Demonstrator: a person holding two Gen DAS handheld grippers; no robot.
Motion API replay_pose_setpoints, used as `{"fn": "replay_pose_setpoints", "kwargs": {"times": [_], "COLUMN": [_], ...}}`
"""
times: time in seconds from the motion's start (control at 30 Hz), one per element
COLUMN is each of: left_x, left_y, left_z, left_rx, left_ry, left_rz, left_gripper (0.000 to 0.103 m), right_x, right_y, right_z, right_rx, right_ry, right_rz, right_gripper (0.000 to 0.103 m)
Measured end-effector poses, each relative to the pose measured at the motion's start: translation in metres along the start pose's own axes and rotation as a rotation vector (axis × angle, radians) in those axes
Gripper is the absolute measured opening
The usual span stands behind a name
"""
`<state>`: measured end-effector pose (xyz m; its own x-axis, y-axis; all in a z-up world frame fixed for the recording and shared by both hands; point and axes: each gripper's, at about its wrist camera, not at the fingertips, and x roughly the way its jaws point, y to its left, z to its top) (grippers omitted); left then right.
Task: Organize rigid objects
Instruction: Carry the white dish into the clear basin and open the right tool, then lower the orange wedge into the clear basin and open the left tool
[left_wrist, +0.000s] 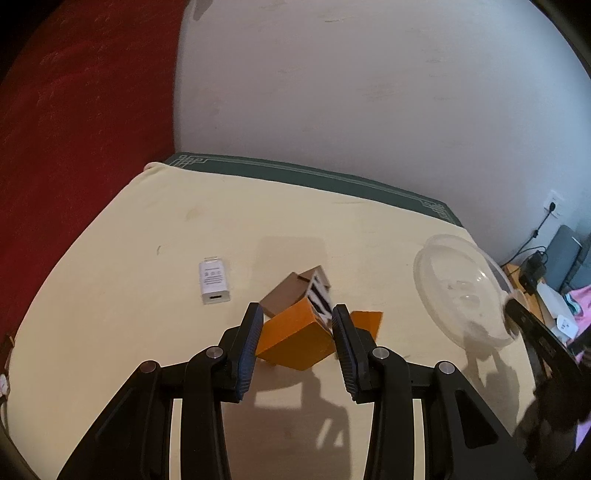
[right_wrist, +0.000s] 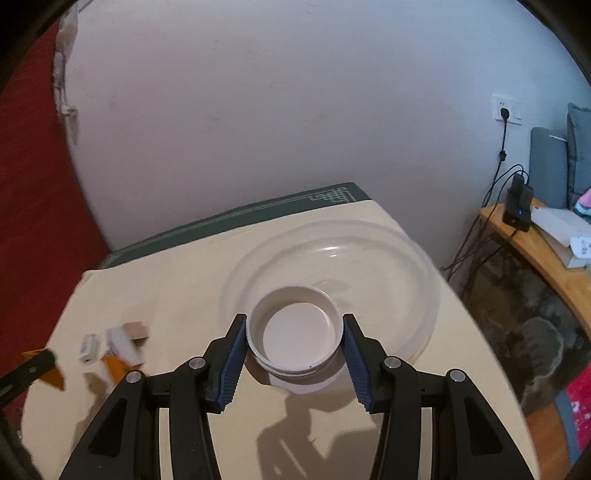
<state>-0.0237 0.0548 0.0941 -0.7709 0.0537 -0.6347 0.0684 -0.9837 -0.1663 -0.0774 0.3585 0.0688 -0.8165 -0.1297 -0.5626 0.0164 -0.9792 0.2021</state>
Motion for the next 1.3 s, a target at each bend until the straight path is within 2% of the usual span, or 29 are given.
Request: {"fn": "replay_pose_setpoints", "kwargs": {"times": [0.17,0.23,0.27,0.3,0.57,0.87,1.03,1.3], "left_x": [0.002,0.003,0.004,0.005,0.013,0.029,0.05,0.077], "left_y": [-0.008,-0.011,-0.013,-0.015,-0.045,-0.109,-0.145,-0.184], "left_z": [0.002,0.003,0.003,0.003,0.006,0.015,0.018,0.022], "left_rx": [0.019,0.023,0.026,0.026,0.071,0.161,0.194,0.23], "left_ry": [0.004,0.007,0.01,0.011,0.012,-0.002,0.036,0.078], "left_rz": [-0.007,-0.007,-0.01,-0.009,-0.041,-0.135,-0.207,-0.238], "left_gripper": [0.04,0.04,0.04,0.04,0.04,0.04,0.04,0.04], "right_x": [0.02,0.019,0.018,0.017,0.013,0.002,-0.006,-0.008], "right_y": [-0.017,-0.023,-0.026,-0.029,-0.039,-0.045,-0.057,-0.069], "right_z": [0.005,0.003,0.001,-0.001,-0.006,-0.007,-0.005,-0.002], "right_rx": [0.05,0.078,0.093,0.109,0.146,0.176,0.219,0.257], "right_ry": [0.005,-0.014,-0.026,-0.034,-0.06,-0.11,-0.138,-0.147], "right_rz": [-0.017,-0.028,-0.032,-0.039,-0.098,-0.172,-0.207,-0.246], "right_gripper": [0.055,0.07,0.081,0.083,0.083,0.083,0.083,0.084]}}
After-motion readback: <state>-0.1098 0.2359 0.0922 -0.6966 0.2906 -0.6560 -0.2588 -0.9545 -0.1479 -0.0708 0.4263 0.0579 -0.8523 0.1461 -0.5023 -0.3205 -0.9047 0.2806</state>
